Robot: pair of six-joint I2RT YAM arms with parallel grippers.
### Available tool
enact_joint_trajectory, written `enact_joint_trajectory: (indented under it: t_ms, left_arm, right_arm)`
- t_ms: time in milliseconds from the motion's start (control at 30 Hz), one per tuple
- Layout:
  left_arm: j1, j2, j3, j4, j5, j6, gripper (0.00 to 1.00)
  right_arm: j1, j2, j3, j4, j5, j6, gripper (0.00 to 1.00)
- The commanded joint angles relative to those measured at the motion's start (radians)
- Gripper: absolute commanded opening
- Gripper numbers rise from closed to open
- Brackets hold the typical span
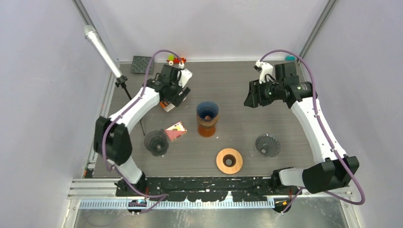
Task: Place the coffee filter in the dripper
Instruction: Adjust the coffee filter holder at the center of the board.
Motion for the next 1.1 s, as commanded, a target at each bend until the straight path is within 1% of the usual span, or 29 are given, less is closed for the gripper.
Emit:
enact_joint_trajectory:
  t_ms: [0,167,333,433,500,667,900,1067]
  left_arm:
    - [0.003,0.094,-0.027,0.080,-0.166,0.151,0.81]
    - [0.003,0.241,-0.017,0.141,-0.281,0.212,0.80]
    - [0.003,0.322,-0.011,0.214,-0.334,0.236,0.78]
    - [0.003,0.362,-0.013,0.262,-0.374,0.263,0.74]
    - [0.003,0.379,-0.013,0.277,-0.377,0.266,0.70]
    - [0.003,0.387,0.001,0.271,-0.371,0.252,0.53]
    - [0.003,0.346,0.011,0.253,-0.361,0.219,0.39]
    - [0.003,0.310,0.037,0.212,-0.343,0.199,0.24]
  right_arm:
    - [-0.040,-0.021,-0.043,0.069,-0.074,-0.006,0.55]
    - [-0.066,-0.010,-0.080,0.087,-0.106,0.000,0.55]
    - [-0.085,-0.002,-0.093,0.088,-0.128,0.001,0.55]
    - [-0.094,-0.004,-0.100,0.087,-0.138,0.000,0.55]
    - [-0.100,-0.003,-0.106,0.089,-0.143,0.000,0.55]
    - [-0.111,0.008,-0.115,0.091,-0.152,-0.002,0.55]
    - [-0.111,0.028,-0.114,0.091,-0.163,-0.003,0.55]
    - [-0.111,0.030,-0.118,0.091,-0.154,-0.010,0.55]
